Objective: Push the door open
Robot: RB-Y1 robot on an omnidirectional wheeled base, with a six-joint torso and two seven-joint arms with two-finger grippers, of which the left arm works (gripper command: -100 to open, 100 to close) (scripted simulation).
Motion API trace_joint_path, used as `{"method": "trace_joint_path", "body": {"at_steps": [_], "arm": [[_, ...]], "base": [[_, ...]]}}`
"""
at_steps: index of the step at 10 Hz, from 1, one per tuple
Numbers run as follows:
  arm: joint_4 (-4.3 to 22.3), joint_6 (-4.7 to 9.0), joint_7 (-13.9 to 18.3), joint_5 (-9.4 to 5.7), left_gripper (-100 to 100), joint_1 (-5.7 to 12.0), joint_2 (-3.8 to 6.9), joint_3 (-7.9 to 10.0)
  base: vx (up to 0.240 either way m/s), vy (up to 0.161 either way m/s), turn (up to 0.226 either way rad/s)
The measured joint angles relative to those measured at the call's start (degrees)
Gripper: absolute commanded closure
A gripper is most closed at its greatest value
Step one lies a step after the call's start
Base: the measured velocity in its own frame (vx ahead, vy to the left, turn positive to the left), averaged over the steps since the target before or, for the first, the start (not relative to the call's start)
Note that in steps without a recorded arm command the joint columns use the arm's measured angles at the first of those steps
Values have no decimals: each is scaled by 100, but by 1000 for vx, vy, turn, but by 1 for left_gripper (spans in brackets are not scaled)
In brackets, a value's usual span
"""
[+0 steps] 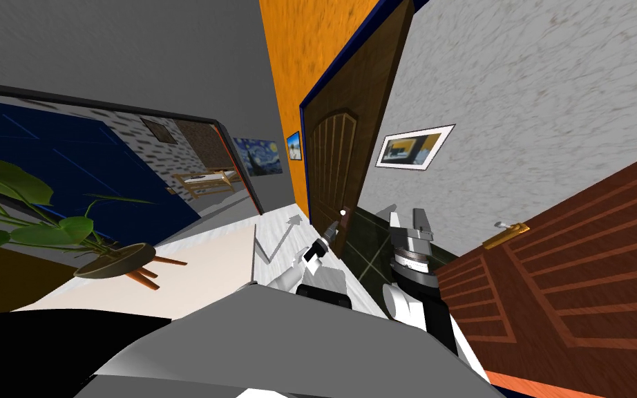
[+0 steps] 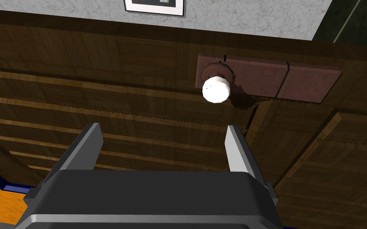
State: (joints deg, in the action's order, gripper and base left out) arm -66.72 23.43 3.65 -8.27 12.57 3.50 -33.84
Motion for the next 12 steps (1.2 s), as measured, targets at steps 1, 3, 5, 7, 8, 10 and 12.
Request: {"method": "trace_joint_path", "body": {"at_steps": [1, 3, 5, 7, 8, 10, 12], "arm": [[-6, -8, -7, 1, -100, -5, -4, -5], [-9, -12, -9, 1, -100, -7, -4, -6], [-9, -12, -9, 1, -100, -7, -5, -6], [26, -17, -14, -8, -100, 12, -12, -28], [51, -23, -19, -14, -100, 26, -20, -41], [68, -24, -17, -18, -100, 38, -20, -45], [71, -22, -16, -18, -100, 40, -21, -46]], "base": [[-6, -1, -20], [1, -1, -18], [13, 2, 27], [9, 1, 13], [5, -1, -13], [-2, -1, -8], [3, 0, -4]]}}
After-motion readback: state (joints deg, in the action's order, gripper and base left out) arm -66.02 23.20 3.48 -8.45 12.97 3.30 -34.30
